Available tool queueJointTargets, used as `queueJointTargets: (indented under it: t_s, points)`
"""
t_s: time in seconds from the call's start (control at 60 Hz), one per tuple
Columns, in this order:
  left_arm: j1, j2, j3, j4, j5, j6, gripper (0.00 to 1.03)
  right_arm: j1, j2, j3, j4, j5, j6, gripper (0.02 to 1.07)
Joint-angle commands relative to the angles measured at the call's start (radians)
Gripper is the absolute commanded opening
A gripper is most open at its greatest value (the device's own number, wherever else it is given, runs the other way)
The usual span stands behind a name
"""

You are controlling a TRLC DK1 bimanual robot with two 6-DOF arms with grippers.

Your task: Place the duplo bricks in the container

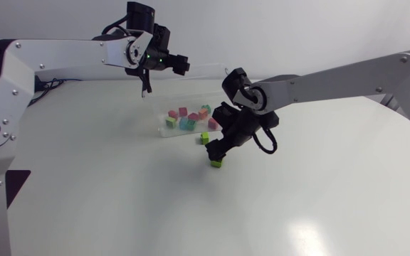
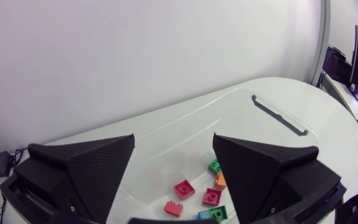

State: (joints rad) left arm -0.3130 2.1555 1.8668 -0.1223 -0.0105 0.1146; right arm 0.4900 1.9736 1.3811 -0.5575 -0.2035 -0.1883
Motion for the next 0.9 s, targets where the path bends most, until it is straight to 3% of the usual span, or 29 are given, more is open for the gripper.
queueJointTargets:
  t_s: [0.0,0.183,0.417,0.75,0.883]
  points:
    - [-0.012,-0.092,-0.058,-0.007,-0.016,-0.032,0.97,0.005,0.054,0.036,-0.021,0.010,-0.034,0.95]
    - [-0.028,-0.241,-0.192,-0.016,-0.046,-0.038,0.97,0.002,0.105,0.081,-0.045,0.024,-0.060,0.94]
    - [-0.063,-0.399,-0.322,-0.139,-0.052,-0.067,0.96,0.012,0.154,0.133,-0.085,0.026,-0.080,0.87]
    - [-0.104,-0.493,-0.497,-0.240,-0.060,-0.105,0.96,0.016,0.197,0.153,-0.113,0.026,-0.102,0.60]
    - [-0.126,-0.494,-0.528,-0.274,-0.059,-0.121,0.96,0.015,0.199,0.148,-0.122,0.026,-0.106,0.44]
